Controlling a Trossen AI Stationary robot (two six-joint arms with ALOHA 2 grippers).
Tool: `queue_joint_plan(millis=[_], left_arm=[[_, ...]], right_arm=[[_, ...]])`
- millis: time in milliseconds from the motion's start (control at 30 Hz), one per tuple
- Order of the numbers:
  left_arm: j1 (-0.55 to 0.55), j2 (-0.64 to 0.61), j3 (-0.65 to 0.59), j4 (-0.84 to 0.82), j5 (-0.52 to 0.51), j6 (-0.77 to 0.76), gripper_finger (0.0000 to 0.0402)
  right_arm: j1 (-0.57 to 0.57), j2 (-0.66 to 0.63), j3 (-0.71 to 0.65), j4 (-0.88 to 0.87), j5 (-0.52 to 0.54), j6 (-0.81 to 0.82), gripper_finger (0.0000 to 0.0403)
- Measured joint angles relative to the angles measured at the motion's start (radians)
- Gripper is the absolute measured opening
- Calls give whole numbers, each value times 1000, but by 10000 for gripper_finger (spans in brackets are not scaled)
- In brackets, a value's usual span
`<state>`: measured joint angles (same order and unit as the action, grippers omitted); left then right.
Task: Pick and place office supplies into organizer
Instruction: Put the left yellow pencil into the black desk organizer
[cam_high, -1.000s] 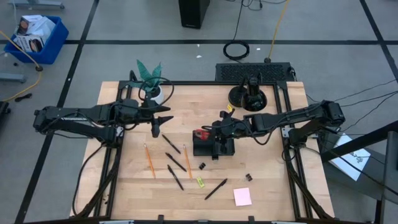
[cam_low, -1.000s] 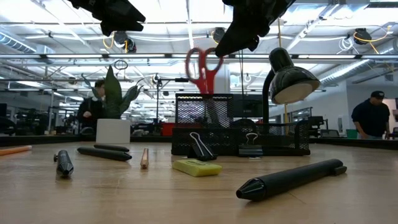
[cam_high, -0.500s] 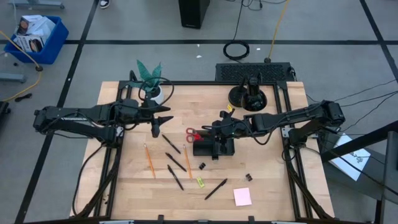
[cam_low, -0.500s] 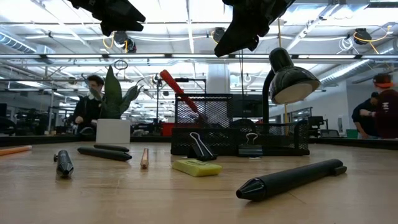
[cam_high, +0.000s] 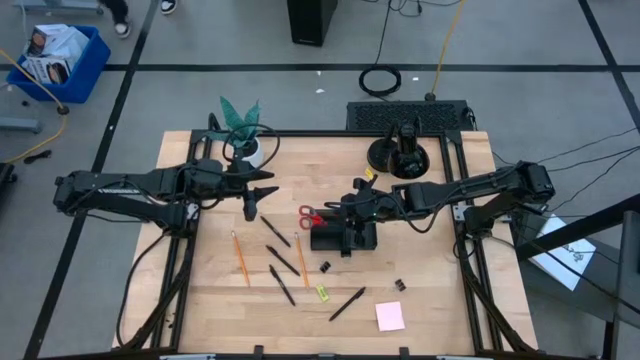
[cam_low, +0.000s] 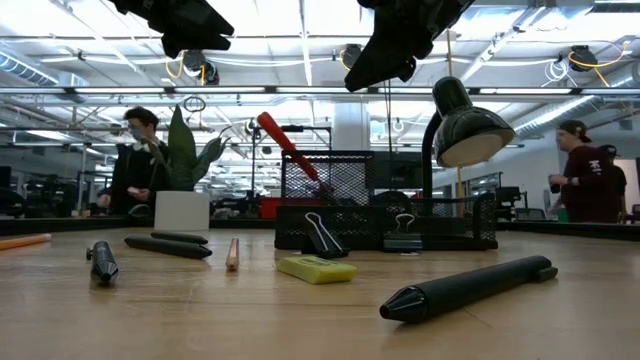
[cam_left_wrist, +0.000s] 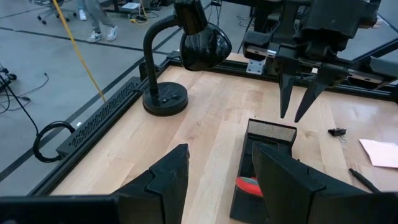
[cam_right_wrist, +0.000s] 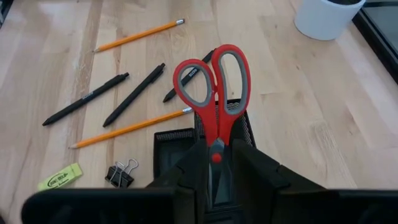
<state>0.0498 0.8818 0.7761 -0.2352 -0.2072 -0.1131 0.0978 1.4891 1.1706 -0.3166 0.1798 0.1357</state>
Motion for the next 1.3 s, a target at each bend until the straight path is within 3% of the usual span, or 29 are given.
queue_joint_plan(millis=[233,533,767,1000,1300], left_arm=[[0,0,0,-1,0,4,184],[-1,0,0,-19,8,2,184],[-1,0,0,-32,19,0,184],[-1,0,0,-32,25,-6,184],[-4,0,0,-32,37,-22,184]], right_arm=[[9,-21,0,123,-1,-108,70],[56,-154,0,182,-1,-175,70],[189,-241,0,221,-81,-145,70],[384,-245,0,244,-130,-78,70],[527,-218,0,236,31,-72,70]])
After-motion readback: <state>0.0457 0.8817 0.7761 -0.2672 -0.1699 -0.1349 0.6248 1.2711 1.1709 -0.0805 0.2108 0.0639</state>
